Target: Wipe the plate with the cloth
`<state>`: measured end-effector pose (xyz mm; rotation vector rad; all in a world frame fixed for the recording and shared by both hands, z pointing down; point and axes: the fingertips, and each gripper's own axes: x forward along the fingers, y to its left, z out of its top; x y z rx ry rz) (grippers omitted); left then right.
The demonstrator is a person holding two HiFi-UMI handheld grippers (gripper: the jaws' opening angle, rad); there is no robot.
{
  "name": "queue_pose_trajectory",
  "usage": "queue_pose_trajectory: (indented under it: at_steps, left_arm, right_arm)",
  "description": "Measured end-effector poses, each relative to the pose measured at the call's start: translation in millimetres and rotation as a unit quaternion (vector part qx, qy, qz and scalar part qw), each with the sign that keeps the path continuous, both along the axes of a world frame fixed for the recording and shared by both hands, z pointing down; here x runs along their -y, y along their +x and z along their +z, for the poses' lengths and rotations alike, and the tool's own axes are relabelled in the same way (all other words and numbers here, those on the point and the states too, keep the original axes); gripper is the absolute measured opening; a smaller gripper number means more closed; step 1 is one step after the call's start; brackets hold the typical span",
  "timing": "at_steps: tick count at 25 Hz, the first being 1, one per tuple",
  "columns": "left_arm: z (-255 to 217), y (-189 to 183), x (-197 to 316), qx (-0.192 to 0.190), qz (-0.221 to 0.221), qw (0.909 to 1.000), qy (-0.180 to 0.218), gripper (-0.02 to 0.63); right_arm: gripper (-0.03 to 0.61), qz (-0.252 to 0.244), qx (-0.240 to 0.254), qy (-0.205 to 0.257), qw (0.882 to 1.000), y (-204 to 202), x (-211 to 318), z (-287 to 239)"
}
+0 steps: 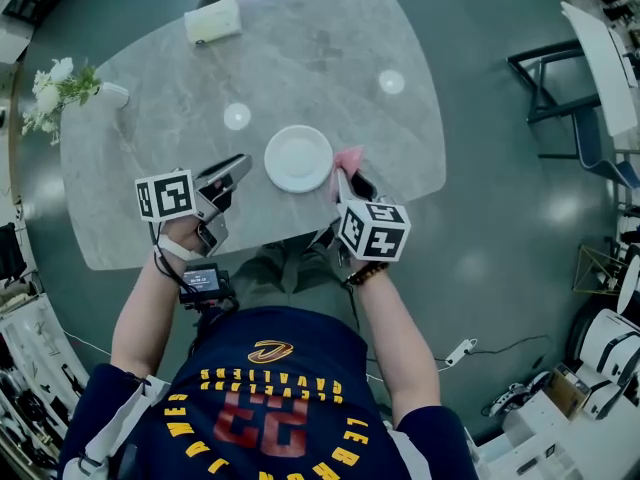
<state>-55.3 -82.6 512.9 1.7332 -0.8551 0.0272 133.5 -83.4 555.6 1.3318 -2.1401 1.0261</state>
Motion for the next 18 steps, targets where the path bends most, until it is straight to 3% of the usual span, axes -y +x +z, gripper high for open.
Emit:
queue_pose_trajectory:
  at_steps: [2,6,10,13,18]
  left_arm:
    - [-26,-8,0,0.002,-0.005,0.9996,0.027,0.100]
    - [-71,-38,-2,0.039,-0.020,0.9963,0.073,0.100]
    - [-125,-58,-5,0.015,-0.059,0.9907,0.122,0.100]
    - [-177,-63,-8,0.011,-0.073,0.9803,0.183,0.100]
    - [-248,-58,-17,0.052,-0.070,0.9534,0.289,0.100]
  right_arm:
    - [0.046,0.005,0.015,0.015,1.000,-3,3,-18]
    - [0.046,0.009,0.033,0.051,0.998,-3,8,-58]
    - [0.046,0.009,0.045,0.088,0.995,1,11,-100]
    - [0.046,0.004,0.058,0.117,0.991,0,8,-131]
    - [0.046,-0.011,0.077,0.168,0.983,-15,1,-179]
